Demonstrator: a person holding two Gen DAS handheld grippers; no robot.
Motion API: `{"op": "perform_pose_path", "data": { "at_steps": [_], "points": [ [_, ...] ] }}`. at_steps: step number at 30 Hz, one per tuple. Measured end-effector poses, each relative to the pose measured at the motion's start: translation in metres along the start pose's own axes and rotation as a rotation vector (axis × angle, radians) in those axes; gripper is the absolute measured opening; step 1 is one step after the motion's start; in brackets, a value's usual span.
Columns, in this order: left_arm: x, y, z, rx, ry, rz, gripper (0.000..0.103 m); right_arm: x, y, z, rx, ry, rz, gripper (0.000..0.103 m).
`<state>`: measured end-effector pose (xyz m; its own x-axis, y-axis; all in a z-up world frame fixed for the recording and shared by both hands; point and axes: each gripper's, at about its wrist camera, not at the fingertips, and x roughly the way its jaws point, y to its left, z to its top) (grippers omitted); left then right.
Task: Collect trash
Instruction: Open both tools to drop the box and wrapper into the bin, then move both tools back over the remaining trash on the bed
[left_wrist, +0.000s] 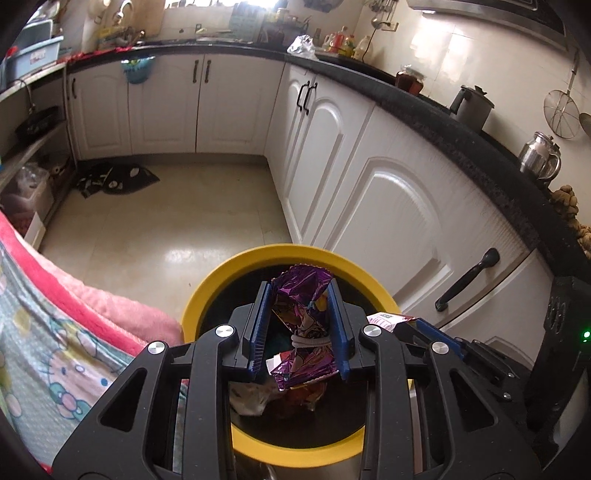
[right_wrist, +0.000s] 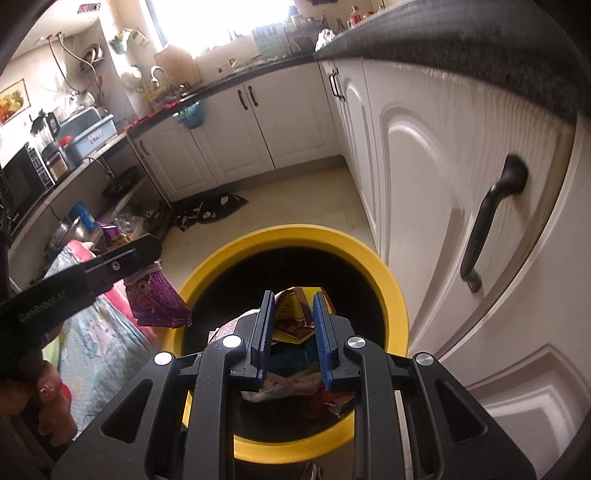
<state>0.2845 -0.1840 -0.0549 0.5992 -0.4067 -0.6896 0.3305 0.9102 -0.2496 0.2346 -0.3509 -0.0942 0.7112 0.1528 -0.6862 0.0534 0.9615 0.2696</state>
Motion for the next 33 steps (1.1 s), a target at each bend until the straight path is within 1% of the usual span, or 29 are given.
{"op": "perform_pose_path", "data": {
  "at_steps": [7,11,12,13,15,17,19,21,22,23,26,31,32,33],
  "points": [
    [0.009,0.007,-0.007,-0.017,0.027,0.004,0.024,0.012,0.000,-0.004,0.010,0.024,-0.008,0.021],
    [0.010,0.012,-0.012,-0.031,0.034,0.005,0.025,0.015,0.000,-0.004,0.019,0.028,-0.009,0.023],
    [0.010,0.013,-0.013,-0.033,0.033,0.010,0.029,0.017,-0.001,-0.004,0.027,0.034,-0.011,0.033],
    [0.009,0.014,-0.015,-0.037,0.031,0.013,0.038,0.018,-0.002,-0.003,0.033,0.035,-0.015,0.038],
    [0.006,0.019,-0.017,-0.055,0.030,0.024,0.050,0.017,-0.003,-0.004,0.044,0.031,-0.022,0.049],
    [0.000,0.026,-0.019,-0.076,0.024,0.029,0.056,0.016,-0.005,-0.004,0.062,0.028,-0.027,0.054],
    [-0.008,0.032,-0.020,-0.096,0.013,0.050,0.076,0.015,-0.008,-0.005,0.069,0.026,-0.033,0.057],
    [-0.016,0.040,-0.021,-0.123,0.008,0.058,0.083,0.013,-0.009,-0.004,0.077,0.018,-0.041,0.060],
    [-0.022,0.044,-0.021,-0.138,0.002,0.062,0.090,0.012,-0.009,-0.004,0.078,0.014,-0.043,0.061],
    [-0.027,0.047,-0.022,-0.147,-0.005,0.067,0.093,0.010,-0.010,-0.004,0.076,0.010,-0.045,0.063],
    [-0.045,0.056,-0.024,-0.161,-0.024,0.092,0.092,0.003,-0.003,-0.002,0.054,-0.014,-0.047,0.064],
    [-0.086,0.069,-0.028,-0.174,-0.087,0.116,0.092,-0.012,0.016,-0.001,0.007,-0.044,-0.010,0.066],
    [-0.093,0.072,-0.028,-0.179,-0.098,0.118,0.092,-0.014,0.020,0.000,-0.002,-0.048,-0.003,0.071],
    [-0.099,0.075,-0.028,-0.187,-0.107,0.121,0.092,-0.018,0.027,0.001,-0.017,-0.060,0.004,0.072]
  ]
}}
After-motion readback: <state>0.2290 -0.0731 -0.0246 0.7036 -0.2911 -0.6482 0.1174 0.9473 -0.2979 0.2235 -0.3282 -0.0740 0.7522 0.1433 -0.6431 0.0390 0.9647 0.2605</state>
